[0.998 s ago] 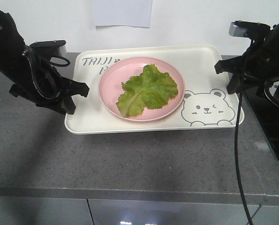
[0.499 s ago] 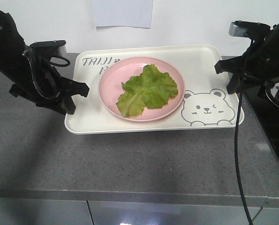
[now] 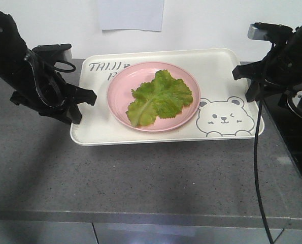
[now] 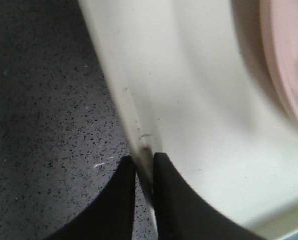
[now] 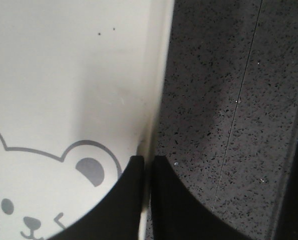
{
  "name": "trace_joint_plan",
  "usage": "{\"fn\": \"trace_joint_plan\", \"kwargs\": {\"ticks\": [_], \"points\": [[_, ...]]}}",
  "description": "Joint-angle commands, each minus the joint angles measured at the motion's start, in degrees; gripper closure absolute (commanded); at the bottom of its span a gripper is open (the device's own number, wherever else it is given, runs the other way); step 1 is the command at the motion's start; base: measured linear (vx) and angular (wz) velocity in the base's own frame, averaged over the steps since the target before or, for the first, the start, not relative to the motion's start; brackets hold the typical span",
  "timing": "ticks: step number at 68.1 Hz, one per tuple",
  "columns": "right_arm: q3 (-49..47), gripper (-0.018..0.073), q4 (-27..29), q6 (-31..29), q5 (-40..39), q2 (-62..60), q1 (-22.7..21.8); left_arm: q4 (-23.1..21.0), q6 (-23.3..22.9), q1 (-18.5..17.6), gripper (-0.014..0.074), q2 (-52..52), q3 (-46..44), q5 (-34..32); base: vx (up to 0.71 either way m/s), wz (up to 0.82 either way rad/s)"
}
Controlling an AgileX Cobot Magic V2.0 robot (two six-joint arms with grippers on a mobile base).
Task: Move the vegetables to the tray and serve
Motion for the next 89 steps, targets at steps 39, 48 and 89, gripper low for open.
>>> {"fn": "trace_joint_plan", "kwargs": {"ticks": [39,48,89], "points": [[-1.51,0.0565,6.19,-1.37,1.61,-3.34,0.90,-5.94,1.80,-1.18,0.0602,-3.26,-2.26,-2.91,0.06,-0.02],[-1.51,0.0565,6.19,-1.37,1.61,-3.34,0.90,-5.94,1.80,-1.18,0.0602,-3.26,-2.26,-2.91,0.08,-0.03],[-1.51,0.0565,6.19,-1.37,1.61,-3.34,0.90,-5.94,1.80,-1.18,0.0602,-3.26,-2.26,-2.91,0.07,-0.03]]}}
